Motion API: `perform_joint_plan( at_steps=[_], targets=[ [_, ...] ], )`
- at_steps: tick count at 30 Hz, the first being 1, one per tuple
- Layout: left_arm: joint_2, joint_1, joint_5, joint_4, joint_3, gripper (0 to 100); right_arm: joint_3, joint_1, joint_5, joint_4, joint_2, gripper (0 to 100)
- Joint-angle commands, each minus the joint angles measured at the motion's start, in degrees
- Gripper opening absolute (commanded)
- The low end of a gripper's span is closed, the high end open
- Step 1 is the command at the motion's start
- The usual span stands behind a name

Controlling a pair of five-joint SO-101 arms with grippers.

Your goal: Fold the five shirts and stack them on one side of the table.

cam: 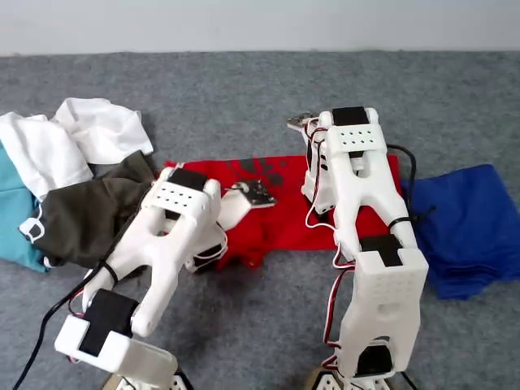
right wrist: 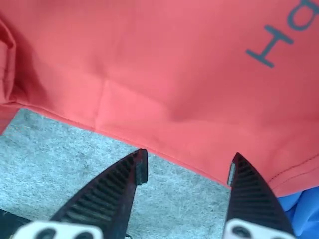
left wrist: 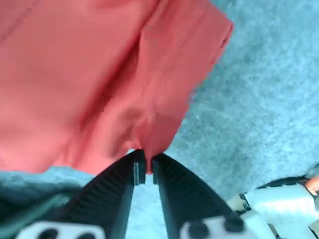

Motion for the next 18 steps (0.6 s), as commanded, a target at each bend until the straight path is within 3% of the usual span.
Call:
perform_joint_plan(
  at_steps=[1, 12, 18],
  targets=[
    [-0.5, -0.2, 0.4, -0.6, -2.8, 1, -0.2, -0.1, -0.2, 1.6, -3.0, 26.6],
    [-0.6, -0.5, 0.5, -5.4, -3.1, 1, -0.2, -0.3, -0.2, 1.6, -3.0, 26.6],
    [-0.5, -7.3, 0.7, -8.7, -6.6, 1, -0.2, -0.4, -0.2, 1.5, -3.0, 26.6]
  ],
)
